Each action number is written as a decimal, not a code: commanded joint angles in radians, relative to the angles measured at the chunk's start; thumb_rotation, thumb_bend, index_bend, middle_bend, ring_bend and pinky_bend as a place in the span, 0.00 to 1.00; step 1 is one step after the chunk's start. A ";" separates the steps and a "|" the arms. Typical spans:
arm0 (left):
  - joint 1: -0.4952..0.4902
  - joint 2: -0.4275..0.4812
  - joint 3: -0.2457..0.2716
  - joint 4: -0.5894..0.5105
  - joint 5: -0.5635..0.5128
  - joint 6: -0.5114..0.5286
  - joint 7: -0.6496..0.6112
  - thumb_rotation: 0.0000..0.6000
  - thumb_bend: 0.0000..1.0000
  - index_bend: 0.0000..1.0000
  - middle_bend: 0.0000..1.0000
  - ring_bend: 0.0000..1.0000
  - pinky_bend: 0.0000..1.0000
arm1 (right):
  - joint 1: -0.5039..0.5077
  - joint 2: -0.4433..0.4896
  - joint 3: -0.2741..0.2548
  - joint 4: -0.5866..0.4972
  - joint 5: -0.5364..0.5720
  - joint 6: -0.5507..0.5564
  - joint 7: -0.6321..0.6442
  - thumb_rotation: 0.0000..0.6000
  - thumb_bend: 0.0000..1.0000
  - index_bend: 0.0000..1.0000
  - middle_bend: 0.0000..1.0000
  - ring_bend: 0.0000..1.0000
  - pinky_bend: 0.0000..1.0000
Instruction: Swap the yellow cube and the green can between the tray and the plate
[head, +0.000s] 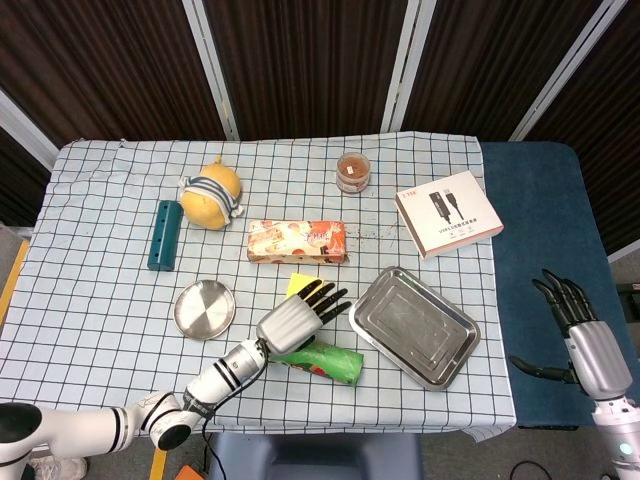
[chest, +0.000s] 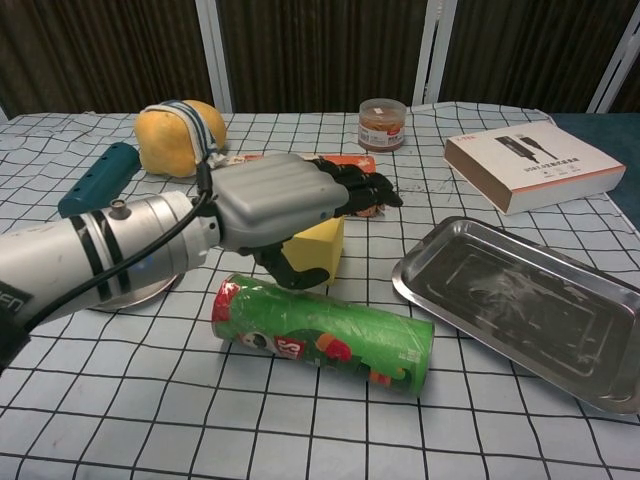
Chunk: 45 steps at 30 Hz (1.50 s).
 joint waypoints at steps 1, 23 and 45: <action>-0.035 -0.019 -0.022 0.031 -0.036 -0.029 0.003 1.00 0.38 0.00 0.00 0.00 0.13 | 0.003 0.001 -0.004 0.000 -0.004 -0.004 0.002 1.00 0.12 0.06 0.00 0.00 0.00; -0.162 -0.096 -0.044 0.218 -0.253 -0.112 0.060 1.00 0.39 0.00 0.00 0.00 0.13 | 0.015 0.013 -0.024 0.011 -0.029 -0.008 0.037 1.00 0.13 0.07 0.00 0.00 0.00; -0.174 -0.129 0.030 0.302 -0.322 -0.058 0.084 1.00 0.44 0.00 0.17 0.32 0.59 | 0.022 0.011 -0.030 0.011 -0.029 -0.015 0.029 1.00 0.13 0.11 0.00 0.00 0.00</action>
